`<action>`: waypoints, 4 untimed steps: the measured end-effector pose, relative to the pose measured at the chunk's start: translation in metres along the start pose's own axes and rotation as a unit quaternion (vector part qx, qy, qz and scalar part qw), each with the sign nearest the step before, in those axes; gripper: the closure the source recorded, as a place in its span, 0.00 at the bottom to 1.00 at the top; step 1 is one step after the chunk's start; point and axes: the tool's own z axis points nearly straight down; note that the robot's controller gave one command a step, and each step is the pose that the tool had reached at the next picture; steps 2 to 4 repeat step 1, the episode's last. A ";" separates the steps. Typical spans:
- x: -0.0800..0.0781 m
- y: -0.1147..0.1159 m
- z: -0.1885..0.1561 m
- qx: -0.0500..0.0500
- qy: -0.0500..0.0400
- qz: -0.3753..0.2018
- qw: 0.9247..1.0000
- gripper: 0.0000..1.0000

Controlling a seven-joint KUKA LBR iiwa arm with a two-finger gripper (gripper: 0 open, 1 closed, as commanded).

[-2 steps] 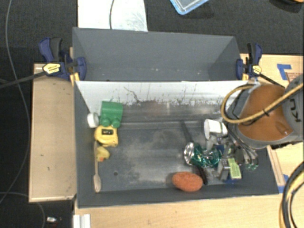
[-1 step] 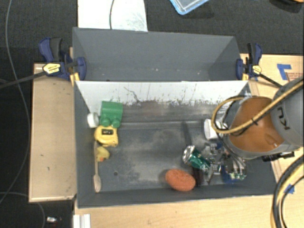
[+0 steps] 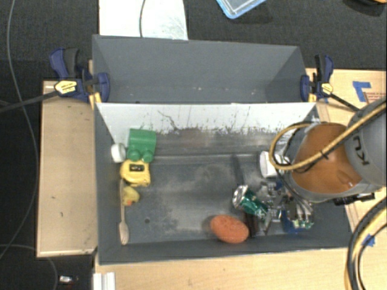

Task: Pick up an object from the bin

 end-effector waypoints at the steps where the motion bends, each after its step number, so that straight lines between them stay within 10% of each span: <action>1: -0.004 0.027 -0.142 0.000 -0.002 0.003 1.000 1.00; 4: -0.004 0.027 -0.142 0.000 -0.002 0.003 1.000 1.00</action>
Offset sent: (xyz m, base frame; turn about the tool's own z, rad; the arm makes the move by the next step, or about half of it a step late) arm 0.0000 0.0000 0.0000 0.0000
